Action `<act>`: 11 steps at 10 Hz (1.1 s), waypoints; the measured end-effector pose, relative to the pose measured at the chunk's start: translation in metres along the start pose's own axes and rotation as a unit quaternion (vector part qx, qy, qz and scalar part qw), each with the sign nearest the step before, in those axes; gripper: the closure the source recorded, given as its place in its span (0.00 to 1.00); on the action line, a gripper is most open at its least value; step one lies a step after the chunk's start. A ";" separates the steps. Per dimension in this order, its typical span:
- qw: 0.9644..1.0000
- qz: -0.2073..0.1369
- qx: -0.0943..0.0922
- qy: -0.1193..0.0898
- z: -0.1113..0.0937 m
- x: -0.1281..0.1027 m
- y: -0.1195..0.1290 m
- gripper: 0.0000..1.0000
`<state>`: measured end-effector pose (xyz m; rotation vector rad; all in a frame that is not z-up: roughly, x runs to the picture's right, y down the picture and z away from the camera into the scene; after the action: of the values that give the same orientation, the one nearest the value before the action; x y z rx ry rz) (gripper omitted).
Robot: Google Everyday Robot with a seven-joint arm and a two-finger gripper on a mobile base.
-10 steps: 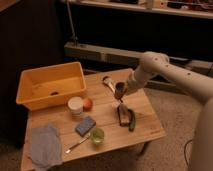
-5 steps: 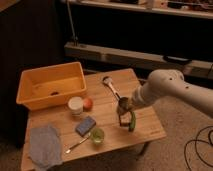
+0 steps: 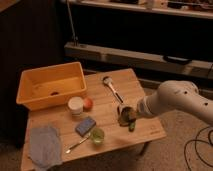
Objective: Stack cups into tray
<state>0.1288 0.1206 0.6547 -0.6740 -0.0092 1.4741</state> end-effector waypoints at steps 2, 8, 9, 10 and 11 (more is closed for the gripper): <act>1.000 -0.001 -0.001 0.000 0.000 -0.001 0.001 0.82; 0.992 -0.119 -0.013 0.044 -0.010 0.018 0.053 0.82; 0.989 -0.138 -0.013 0.051 -0.010 0.024 0.064 0.82; 0.987 -0.148 -0.012 0.060 -0.008 0.026 0.070 0.82; 0.984 -0.164 -0.010 0.074 -0.002 0.026 0.078 0.82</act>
<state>0.0621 0.1396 0.6102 -0.7589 -0.0194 1.1076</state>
